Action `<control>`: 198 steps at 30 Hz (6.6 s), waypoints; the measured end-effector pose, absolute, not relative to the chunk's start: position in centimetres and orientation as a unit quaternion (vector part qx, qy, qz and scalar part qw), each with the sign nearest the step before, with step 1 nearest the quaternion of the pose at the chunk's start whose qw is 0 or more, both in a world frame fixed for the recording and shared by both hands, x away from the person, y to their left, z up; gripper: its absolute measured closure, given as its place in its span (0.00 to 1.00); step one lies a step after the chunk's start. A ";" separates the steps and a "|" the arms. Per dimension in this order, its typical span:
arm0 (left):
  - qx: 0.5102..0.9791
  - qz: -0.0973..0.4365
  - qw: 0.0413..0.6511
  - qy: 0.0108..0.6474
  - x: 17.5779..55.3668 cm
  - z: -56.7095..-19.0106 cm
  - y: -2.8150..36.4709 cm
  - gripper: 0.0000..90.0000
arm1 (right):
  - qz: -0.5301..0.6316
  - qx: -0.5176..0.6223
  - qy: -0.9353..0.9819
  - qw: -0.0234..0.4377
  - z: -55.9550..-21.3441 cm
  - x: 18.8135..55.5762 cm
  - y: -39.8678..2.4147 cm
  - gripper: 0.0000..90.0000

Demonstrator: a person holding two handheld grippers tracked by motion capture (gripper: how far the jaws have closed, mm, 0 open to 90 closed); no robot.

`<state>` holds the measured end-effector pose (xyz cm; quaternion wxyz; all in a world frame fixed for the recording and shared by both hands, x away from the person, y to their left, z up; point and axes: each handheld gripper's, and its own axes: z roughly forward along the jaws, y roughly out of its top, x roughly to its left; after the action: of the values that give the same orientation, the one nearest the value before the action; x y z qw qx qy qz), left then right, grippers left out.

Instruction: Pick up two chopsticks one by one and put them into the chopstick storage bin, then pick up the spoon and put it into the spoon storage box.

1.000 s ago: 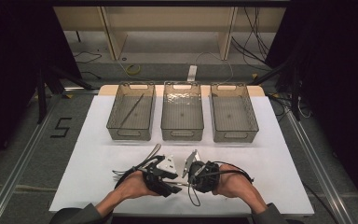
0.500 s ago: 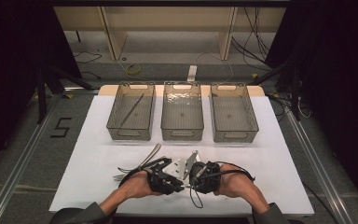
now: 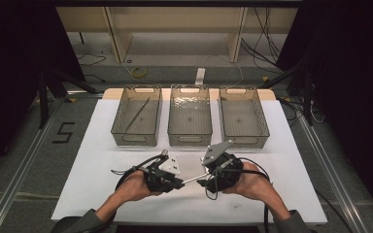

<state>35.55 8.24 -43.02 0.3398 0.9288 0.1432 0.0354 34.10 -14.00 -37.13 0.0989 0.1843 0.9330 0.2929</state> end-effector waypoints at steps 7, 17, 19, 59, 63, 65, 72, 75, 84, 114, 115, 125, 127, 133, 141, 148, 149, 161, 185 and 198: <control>0.910 0.061 0.350 0.213 36.8 -42.1 10.1 0.95 | 0.350 0.244 0.895 0.131 -37.3 34.9 -15.5 0.42; 0.881 0.092 0.368 0.281 38.5 -41.0 13.0 0.95 | 0.394 0.323 0.851 0.129 -40.3 35.5 -18.4 0.38; 0.874 0.098 0.372 0.297 38.9 -40.7 13.9 0.95 | 0.399 0.335 0.843 0.129 -40.9 35.4 -18.7 0.37; 0.784 0.158 0.392 0.454 50.6 -35.9 20.7 0.94 | 0.414 0.358 0.832 0.089 -42.6 34.2 -19.5 0.34; 0.779 0.157 0.388 0.467 51.9 -36.1 21.0 0.94 | 0.416 0.359 0.831 0.089 -42.6 34.2 -19.5 0.34; 0.777 0.158 0.385 0.473 52.4 -36.3 21.0 0.94 | 0.416 0.359 0.831 0.089 -42.6 34.2 -19.6 0.34; 0.770 0.160 0.379 0.488 53.9 -36.8 21.0 0.94 | 0.415 0.358 0.832 0.088 -42.6 34.1 -19.5 0.34; 0.767 0.161 0.378 0.493 54.5 -37.1 21.1 0.94 | 0.415 0.357 0.832 0.087 -42.6 34.1 -19.5 0.34; 0.769 0.163 0.366 0.499 55.4 -38.2 20.9 0.94 | 0.412 0.356 0.835 0.084 -42.7 34.1 -19.5 0.34; 0.752 0.118 0.435 0.481 52.5 -37.1 20.4 0.25 | 0.412 0.354 0.835 0.083 -42.7 34.1 -19.7 0.34; 0.751 0.119 0.442 0.476 52.1 -36.9 20.3 0.24 | 0.413 0.355 0.835 0.080 -42.7 34.1 -19.7 0.34; 0.758 0.098 0.475 0.437 47.1 -37.0 18.6 0.18 | 0.404 0.356 0.839 0.081 -42.8 34.2 -19.3 0.34; 0.764 0.094 0.473 0.429 46.5 -37.3 18.3 0.18 | 0.403 0.357 0.839 0.083 -42.8 34.2 -19.3 0.34; 0.764 0.101 0.476 0.423 45.1 -38.2 18.0 0.17 | 0.402 0.361 0.837 0.082 -42.9 34.7 -19.3 0.34; 0.757 0.096 0.495 0.416 43.0 -39.5 18.1 0.17 | 0.394 0.369 0.838 0.078 -43.3 35.4 -19.0 0.34; 0.755 0.110 0.504 0.405 41.1 -40.0 17.8 0.17 | 0.396 0.380 0.833 0.075 -43.4 35.9 -18.9 0.35; 0.756 0.112 0.503 0.403 40.9 -40.1 17.8 0.17 | 0.395 0.381 0.832 0.075 -43.5 36.0 -18.9 0.35; 0.768 0.127 0.487 0.396 38.8 -41.1 17.6 0.17 | 0.367 0.404 0.835 0.063 -43.9 37.8 -18.4 0.35; 0.761 0.127 0.505 0.388 37.2 -41.6 17.9 0.17 | 0.311 0.414 0.854 0.049 -45.0 40.1 -17.2 0.35; 0.758 0.136 0.505 0.390 37.0 -41.6 17.7 0.17 | 0.280 0.408 0.867 0.048 -45.4 40.8 -16.0 0.46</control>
<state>36.98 17.72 -41.63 0.5051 0.7577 0.3902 0.1362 40.79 -16.03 -45.44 0.0482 0.4084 0.8673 0.2805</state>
